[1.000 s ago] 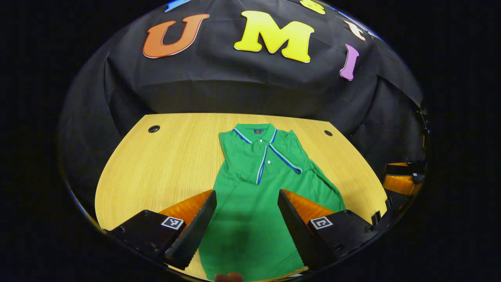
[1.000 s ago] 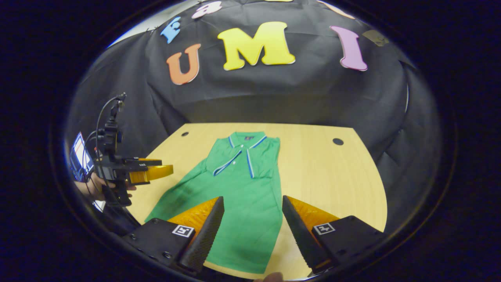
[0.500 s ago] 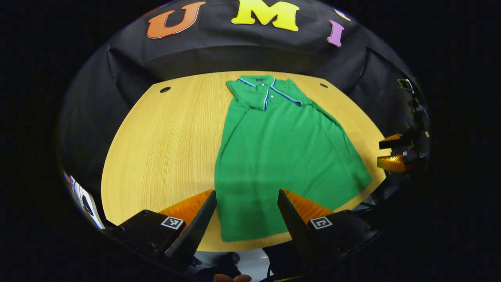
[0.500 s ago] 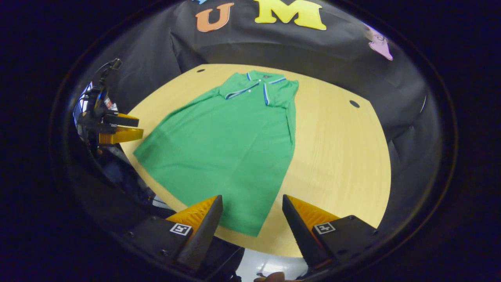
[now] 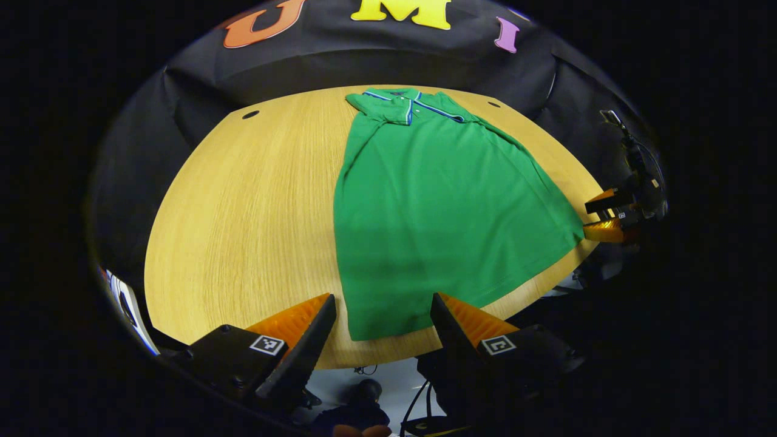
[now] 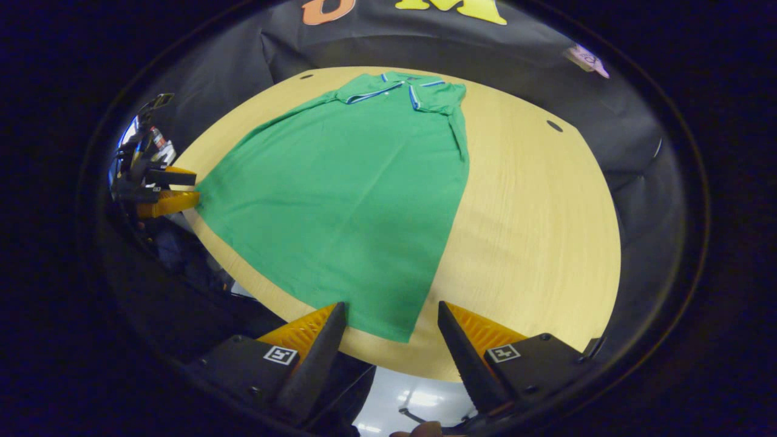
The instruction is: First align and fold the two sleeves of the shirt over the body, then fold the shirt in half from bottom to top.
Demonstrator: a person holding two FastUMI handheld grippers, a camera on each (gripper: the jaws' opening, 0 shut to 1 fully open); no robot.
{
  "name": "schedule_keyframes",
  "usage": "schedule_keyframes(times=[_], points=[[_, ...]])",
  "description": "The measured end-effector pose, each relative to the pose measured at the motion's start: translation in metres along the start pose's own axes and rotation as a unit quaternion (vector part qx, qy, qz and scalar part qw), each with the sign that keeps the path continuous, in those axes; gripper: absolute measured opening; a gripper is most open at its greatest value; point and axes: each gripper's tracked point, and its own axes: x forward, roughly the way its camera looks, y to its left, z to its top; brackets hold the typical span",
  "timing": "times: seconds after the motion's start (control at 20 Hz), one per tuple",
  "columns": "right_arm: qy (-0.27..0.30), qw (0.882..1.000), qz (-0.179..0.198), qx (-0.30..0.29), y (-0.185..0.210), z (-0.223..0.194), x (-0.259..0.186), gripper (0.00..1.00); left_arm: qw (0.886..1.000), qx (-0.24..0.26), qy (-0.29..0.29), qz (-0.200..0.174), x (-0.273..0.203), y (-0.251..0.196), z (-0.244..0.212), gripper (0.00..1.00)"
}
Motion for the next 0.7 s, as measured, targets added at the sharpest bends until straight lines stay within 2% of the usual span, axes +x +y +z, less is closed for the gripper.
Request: schedule_keyframes(times=[0.1,0.15,0.2,0.45,0.55,0.7], points=[[0.003,1.0,-0.003,-0.003,0.002,0.003,0.006,0.96,1.0,0.007,0.006,0.003,0.004,0.0,-0.005,1.0],[0.005,1.0,-0.005,-0.004,0.002,0.004,0.008,0.93,1.0,0.016,0.001,0.004,0.003,0.0,-0.003,1.0],[0.011,1.0,-0.004,-0.007,0.003,0.003,0.01,0.97,1.0,0.019,0.001,0.005,0.002,0.0,-0.005,1.0],[0.021,1.0,0.007,0.008,0.007,0.003,0.011,0.93,1.0,0.017,-0.005,0.01,0.003,-0.001,-0.004,1.0],[0.02,1.0,0.011,0.005,0.008,0.003,0.009,0.97,1.0,0.011,-0.016,0.013,0.004,-0.001,-0.003,1.0],[0.014,0.999,0.023,-0.022,0.017,0.004,0.01,0.8,1.0,0.015,-0.021,0.006,0.009,-0.006,0.002,0.99]])
